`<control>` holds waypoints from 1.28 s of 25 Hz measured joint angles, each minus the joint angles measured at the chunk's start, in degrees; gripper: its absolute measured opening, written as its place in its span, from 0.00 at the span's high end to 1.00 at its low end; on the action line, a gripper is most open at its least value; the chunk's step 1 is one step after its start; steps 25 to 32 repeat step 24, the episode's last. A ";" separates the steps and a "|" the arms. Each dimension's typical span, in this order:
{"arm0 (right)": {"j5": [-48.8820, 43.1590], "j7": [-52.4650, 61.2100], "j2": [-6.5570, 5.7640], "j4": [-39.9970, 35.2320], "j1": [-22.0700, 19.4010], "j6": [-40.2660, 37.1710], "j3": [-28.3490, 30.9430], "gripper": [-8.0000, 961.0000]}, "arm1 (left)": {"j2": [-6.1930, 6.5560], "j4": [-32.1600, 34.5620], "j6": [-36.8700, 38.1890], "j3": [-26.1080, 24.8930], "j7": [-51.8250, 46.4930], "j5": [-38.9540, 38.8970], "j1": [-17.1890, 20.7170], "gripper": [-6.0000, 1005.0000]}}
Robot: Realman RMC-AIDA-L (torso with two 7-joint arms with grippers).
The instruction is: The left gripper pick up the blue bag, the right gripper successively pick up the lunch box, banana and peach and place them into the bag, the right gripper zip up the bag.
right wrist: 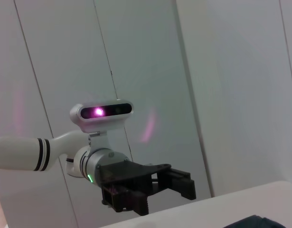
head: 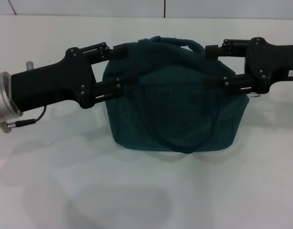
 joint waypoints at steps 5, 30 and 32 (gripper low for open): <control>0.09 0.00 0.01 0.00 0.02 0.03 0.01 0.16 | 0.03 0.00 -0.16 0.00 0.02 -0.01 -0.13 0.35; 0.26 0.13 0.07 0.10 -0.13 0.02 0.33 0.16 | -0.01 0.00 -0.18 0.00 -0.39 -0.07 0.03 0.35; 0.26 0.13 0.07 0.10 -0.13 0.02 0.33 0.16 | -0.01 0.00 -0.18 0.00 -0.39 -0.07 0.03 0.35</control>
